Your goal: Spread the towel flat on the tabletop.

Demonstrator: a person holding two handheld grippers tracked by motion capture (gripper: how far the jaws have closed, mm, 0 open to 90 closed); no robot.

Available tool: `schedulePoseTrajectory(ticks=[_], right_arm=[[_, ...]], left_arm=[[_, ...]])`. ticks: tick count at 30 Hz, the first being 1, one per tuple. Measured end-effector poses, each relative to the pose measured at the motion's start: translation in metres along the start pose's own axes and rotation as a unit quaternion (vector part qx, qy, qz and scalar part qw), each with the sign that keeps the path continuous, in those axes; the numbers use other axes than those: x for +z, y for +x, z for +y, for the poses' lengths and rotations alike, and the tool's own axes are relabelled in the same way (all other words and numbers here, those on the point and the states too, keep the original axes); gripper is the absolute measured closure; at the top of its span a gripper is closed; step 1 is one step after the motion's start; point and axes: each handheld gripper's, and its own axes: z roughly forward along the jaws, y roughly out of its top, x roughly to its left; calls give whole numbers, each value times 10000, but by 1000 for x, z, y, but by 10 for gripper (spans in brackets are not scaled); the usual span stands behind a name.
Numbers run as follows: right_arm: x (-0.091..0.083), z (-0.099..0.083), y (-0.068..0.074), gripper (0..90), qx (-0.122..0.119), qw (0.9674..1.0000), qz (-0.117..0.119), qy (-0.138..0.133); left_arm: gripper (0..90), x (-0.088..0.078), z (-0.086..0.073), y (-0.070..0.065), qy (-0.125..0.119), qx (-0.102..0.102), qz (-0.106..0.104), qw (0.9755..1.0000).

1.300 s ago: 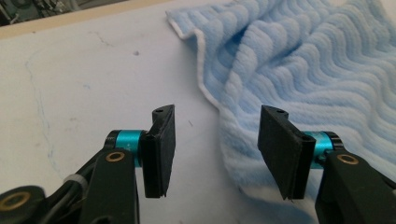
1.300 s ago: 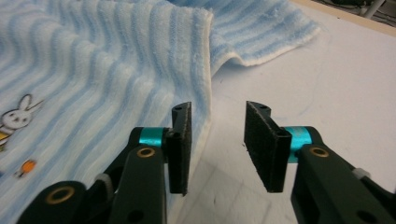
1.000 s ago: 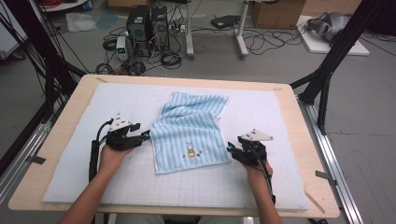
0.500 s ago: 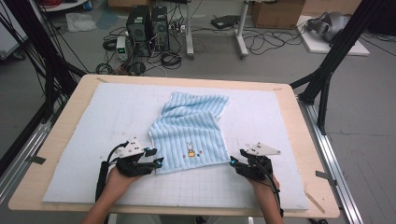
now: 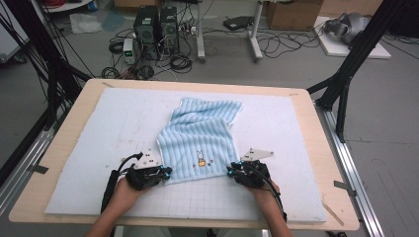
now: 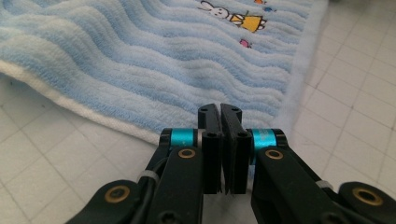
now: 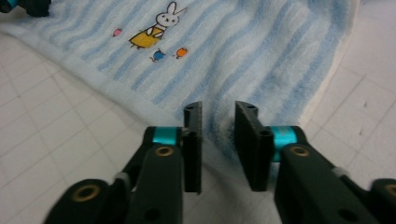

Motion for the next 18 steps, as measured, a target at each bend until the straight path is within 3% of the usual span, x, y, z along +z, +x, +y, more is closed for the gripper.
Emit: schedulePoseTrajectory(ticks=[4,8,18], right_arm=[[-6,-1,3,838,-67,9991,361,221],[-14,-9,13,835,-165,9972,688,250],[-28,-24,42,828,-453,9905,1236,397]], left_arm=[[869,-7,-5,-2,5,-28,-74,10000],[869,-16,-11,-7,24,0,-87,10000],[868,-37,-28,-18,49,24,-332,9994]])
